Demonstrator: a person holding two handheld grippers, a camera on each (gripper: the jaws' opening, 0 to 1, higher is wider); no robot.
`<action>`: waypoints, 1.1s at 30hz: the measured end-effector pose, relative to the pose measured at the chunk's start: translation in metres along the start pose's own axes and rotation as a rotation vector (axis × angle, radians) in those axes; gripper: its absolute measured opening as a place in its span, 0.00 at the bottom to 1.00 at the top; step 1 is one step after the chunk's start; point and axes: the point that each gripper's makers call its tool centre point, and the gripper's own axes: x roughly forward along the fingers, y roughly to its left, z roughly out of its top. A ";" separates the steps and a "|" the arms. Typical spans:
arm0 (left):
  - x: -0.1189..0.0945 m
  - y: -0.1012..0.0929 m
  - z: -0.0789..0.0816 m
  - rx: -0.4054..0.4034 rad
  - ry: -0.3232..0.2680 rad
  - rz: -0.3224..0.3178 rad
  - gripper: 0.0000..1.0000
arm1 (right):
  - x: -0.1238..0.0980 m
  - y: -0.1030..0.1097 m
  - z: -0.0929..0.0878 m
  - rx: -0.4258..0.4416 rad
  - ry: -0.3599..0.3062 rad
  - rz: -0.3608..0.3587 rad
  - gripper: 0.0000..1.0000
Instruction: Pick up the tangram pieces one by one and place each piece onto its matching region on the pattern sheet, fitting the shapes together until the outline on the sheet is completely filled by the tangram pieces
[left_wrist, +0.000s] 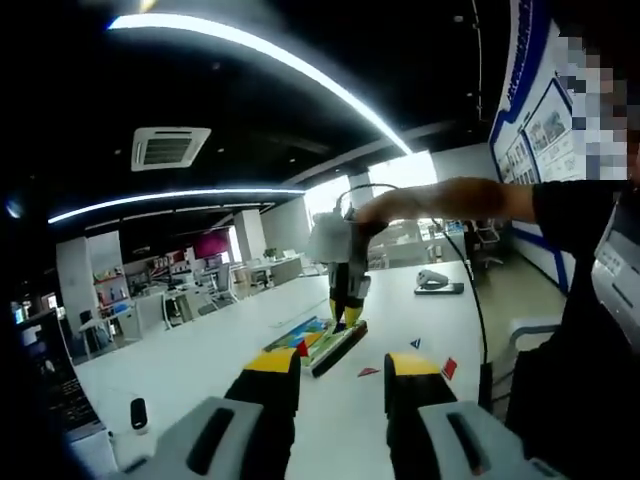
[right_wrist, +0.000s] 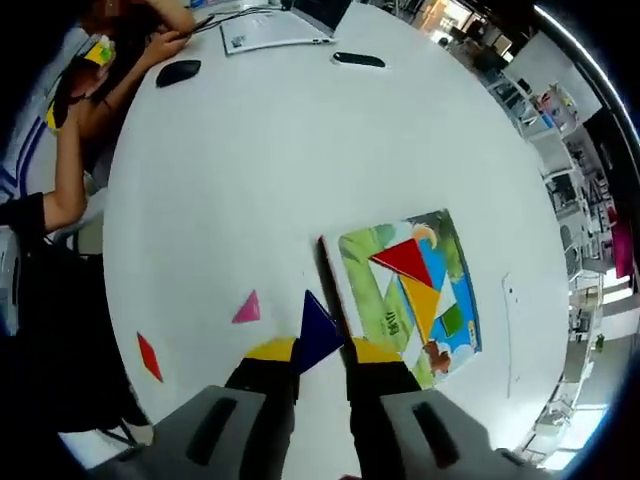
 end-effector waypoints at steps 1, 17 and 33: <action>-0.001 0.001 0.001 0.004 -0.006 0.006 0.35 | 0.001 -0.006 0.001 0.003 0.002 -0.011 0.20; -0.004 -0.001 0.001 0.000 -0.012 -0.007 0.35 | 0.031 -0.083 0.010 0.050 0.006 -0.122 0.20; -0.010 0.006 0.002 -0.003 -0.021 0.013 0.35 | 0.056 -0.118 0.005 0.061 0.040 -0.194 0.20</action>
